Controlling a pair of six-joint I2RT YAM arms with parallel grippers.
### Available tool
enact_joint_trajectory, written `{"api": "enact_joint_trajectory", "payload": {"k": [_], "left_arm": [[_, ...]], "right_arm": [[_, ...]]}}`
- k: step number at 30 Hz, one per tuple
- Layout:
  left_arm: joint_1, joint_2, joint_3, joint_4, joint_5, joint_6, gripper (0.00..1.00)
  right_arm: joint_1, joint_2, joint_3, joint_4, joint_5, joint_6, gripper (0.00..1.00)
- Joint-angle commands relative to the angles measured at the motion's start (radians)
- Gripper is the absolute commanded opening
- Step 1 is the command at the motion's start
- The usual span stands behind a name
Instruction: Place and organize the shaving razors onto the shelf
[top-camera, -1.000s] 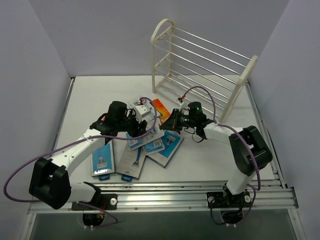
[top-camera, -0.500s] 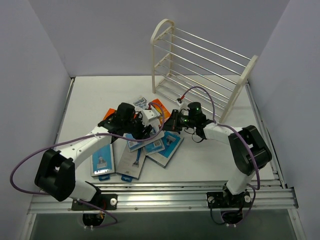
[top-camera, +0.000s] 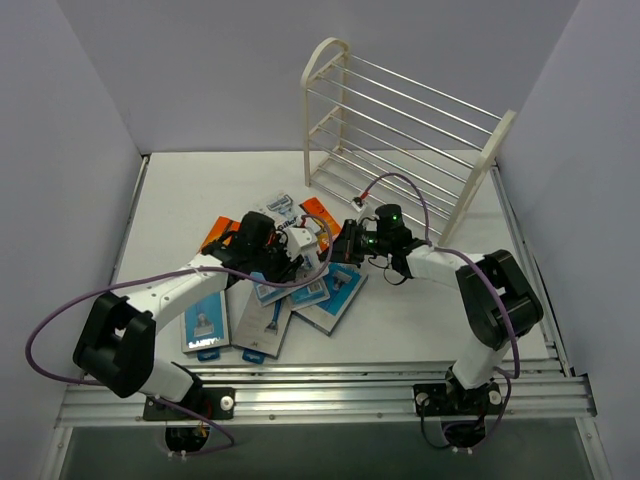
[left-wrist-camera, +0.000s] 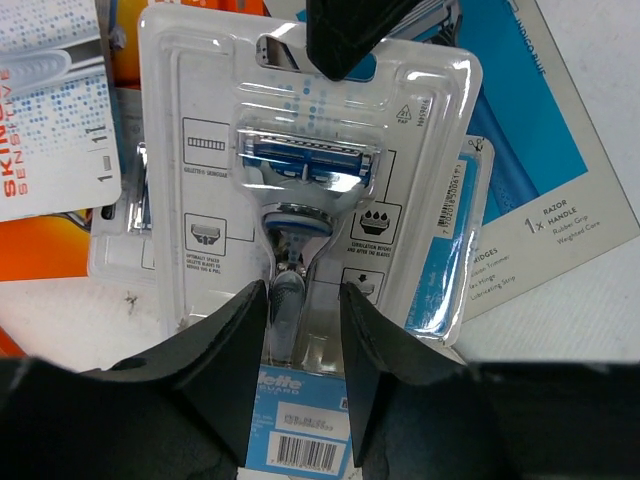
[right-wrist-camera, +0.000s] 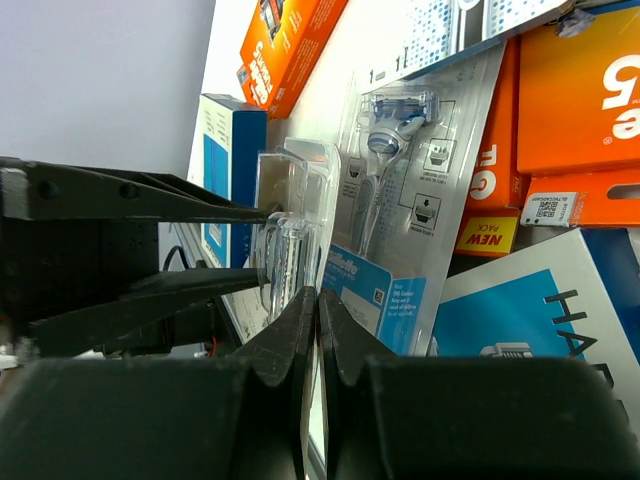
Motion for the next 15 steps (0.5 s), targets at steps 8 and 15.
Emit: {"api": "enact_joint_trajectory", "payload": {"k": [8,15], "left_arm": [[-0.042,0.023,-0.016,0.036,-0.111,0.037,0.38],[-0.050,0.014,-0.011,0.040,-0.162,0.041,0.23]], "right_arm": [[-0.003,0.002,0.007,0.031,-0.039,-0.025,0.00],[-0.003,0.003,0.002,0.034,-0.045,-0.022,0.00]]}}
